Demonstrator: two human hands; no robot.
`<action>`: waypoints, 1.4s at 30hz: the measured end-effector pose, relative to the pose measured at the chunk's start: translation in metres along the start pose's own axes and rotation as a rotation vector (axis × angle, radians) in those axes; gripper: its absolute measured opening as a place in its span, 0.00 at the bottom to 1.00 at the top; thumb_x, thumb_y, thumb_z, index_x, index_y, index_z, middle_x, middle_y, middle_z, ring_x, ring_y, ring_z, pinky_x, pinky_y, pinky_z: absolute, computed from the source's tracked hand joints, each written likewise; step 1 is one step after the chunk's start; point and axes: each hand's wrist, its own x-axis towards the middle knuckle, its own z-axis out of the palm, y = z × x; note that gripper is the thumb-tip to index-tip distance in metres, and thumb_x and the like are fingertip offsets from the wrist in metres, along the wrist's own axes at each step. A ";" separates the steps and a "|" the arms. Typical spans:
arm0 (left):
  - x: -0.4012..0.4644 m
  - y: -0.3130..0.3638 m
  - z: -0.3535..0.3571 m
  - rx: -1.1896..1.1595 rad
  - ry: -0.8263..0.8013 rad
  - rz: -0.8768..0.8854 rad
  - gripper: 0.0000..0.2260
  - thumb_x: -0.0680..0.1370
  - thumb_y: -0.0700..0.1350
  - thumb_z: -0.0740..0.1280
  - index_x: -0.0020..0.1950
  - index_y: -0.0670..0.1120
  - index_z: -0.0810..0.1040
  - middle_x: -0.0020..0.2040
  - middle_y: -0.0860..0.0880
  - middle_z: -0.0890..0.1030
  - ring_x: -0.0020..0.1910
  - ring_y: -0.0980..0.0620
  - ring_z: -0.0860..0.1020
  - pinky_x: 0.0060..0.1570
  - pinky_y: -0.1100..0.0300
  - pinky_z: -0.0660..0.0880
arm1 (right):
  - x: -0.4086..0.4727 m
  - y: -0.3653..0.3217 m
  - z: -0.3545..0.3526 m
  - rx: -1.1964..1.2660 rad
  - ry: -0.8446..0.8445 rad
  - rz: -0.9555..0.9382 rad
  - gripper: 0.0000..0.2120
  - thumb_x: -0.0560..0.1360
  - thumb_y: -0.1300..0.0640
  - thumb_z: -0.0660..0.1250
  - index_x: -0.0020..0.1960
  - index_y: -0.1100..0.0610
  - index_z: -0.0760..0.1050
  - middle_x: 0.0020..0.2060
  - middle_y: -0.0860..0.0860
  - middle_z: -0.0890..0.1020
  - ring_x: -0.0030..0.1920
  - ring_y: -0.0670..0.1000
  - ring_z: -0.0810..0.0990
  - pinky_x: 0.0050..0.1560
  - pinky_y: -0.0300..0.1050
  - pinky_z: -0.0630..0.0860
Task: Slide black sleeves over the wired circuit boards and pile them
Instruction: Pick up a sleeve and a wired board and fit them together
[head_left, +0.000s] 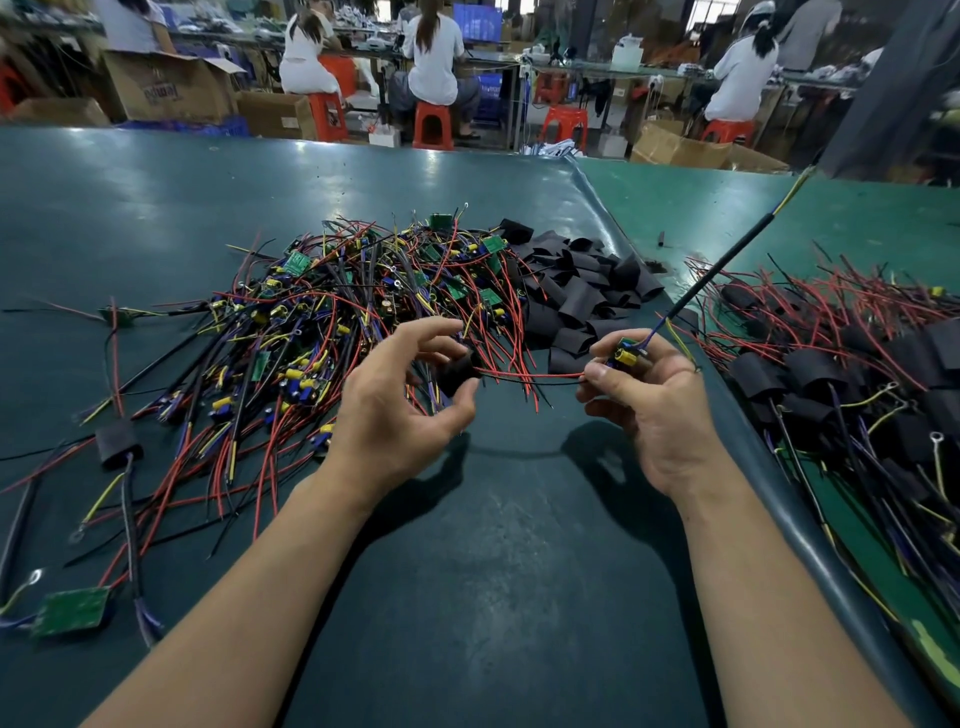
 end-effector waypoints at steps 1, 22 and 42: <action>0.000 0.001 0.000 0.007 -0.042 0.017 0.21 0.71 0.40 0.75 0.62 0.45 0.75 0.49 0.51 0.83 0.48 0.52 0.81 0.51 0.61 0.75 | 0.000 0.000 0.000 -0.008 0.005 -0.002 0.10 0.74 0.71 0.69 0.46 0.56 0.77 0.34 0.50 0.82 0.34 0.51 0.81 0.35 0.41 0.78; -0.003 0.023 0.008 -0.086 -0.088 0.035 0.18 0.70 0.36 0.76 0.59 0.42 0.78 0.49 0.49 0.84 0.49 0.56 0.83 0.54 0.56 0.79 | -0.010 0.007 0.036 0.201 -0.113 0.065 0.09 0.68 0.60 0.73 0.48 0.57 0.82 0.36 0.52 0.83 0.32 0.48 0.78 0.33 0.38 0.74; -0.003 0.022 0.008 -0.131 -0.079 0.059 0.05 0.71 0.32 0.74 0.45 0.37 0.83 0.43 0.45 0.84 0.41 0.49 0.83 0.45 0.52 0.80 | -0.010 0.011 0.044 0.038 0.009 -0.106 0.13 0.63 0.56 0.77 0.42 0.61 0.77 0.34 0.50 0.83 0.35 0.49 0.80 0.39 0.41 0.78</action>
